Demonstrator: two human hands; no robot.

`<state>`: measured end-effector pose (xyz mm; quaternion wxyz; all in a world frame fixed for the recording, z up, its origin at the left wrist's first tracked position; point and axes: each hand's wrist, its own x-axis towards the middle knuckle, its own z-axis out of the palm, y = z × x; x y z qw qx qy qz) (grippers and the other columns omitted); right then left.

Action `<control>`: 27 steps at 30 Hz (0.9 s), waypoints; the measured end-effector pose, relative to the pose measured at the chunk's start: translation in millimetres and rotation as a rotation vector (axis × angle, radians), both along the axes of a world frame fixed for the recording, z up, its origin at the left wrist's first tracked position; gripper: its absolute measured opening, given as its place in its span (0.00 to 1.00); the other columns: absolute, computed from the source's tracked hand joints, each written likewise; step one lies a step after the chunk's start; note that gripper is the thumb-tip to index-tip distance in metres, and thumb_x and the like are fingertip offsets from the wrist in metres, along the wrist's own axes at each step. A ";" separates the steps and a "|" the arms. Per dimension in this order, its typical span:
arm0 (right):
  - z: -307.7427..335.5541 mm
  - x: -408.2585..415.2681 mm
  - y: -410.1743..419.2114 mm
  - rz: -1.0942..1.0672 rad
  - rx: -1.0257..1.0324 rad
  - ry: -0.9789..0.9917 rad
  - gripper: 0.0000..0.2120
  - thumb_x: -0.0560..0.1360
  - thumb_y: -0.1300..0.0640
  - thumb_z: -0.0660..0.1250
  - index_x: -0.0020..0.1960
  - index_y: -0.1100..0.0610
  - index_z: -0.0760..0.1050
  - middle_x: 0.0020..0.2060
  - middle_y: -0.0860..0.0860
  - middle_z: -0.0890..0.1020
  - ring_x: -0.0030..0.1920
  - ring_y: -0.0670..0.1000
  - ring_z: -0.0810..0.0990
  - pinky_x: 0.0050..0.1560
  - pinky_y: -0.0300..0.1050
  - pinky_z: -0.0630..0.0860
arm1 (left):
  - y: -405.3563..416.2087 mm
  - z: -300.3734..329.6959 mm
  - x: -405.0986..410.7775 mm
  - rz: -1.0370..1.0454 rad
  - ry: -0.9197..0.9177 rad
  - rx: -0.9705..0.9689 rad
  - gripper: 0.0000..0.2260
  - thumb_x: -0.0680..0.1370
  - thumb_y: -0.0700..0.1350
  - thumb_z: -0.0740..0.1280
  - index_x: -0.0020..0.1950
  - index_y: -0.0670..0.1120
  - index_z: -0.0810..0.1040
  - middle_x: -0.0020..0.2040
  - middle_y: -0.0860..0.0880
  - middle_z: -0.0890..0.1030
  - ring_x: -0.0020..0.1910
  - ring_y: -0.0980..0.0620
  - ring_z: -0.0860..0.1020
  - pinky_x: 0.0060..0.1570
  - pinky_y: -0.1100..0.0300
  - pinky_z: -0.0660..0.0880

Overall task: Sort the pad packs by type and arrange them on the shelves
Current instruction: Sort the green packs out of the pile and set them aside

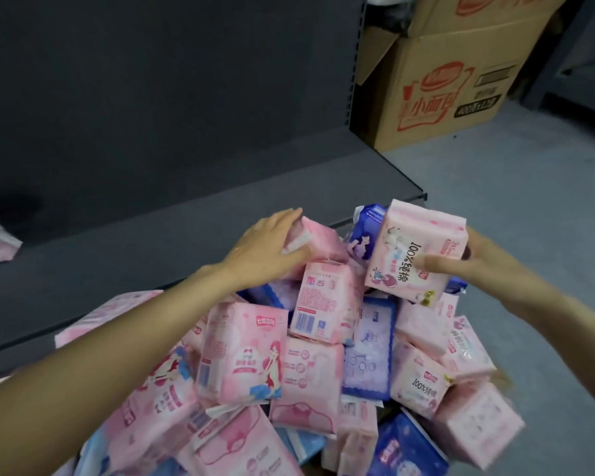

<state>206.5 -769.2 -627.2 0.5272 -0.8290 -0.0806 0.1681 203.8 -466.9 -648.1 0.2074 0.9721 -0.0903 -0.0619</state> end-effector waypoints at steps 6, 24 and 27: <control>-12.7 -3.7 -16.3 0.094 -0.234 -0.036 0.34 0.58 0.39 0.79 0.60 0.44 0.70 0.49 0.43 0.83 0.50 0.45 0.82 0.53 0.47 0.77 | -33.1 5.1 -9.8 -0.197 -0.084 0.176 0.41 0.68 0.72 0.61 0.77 0.61 0.50 0.79 0.54 0.46 0.77 0.51 0.43 0.75 0.46 0.44; -38.9 -22.8 -19.8 0.203 -0.610 -0.451 0.45 0.58 0.32 0.70 0.68 0.53 0.64 0.69 0.50 0.65 0.70 0.53 0.60 0.70 0.53 0.61 | -41.1 -5.7 -12.8 -0.218 -0.099 0.196 0.34 0.72 0.68 0.63 0.74 0.57 0.63 0.76 0.53 0.58 0.76 0.54 0.51 0.73 0.58 0.47; -24.6 -29.8 -17.2 0.215 -0.547 -0.466 0.32 0.59 0.35 0.70 0.57 0.47 0.66 0.51 0.43 0.74 0.52 0.48 0.72 0.53 0.49 0.72 | -38.4 -3.3 -19.0 -0.202 -0.095 0.216 0.31 0.73 0.65 0.64 0.74 0.58 0.63 0.77 0.53 0.56 0.76 0.53 0.48 0.73 0.55 0.46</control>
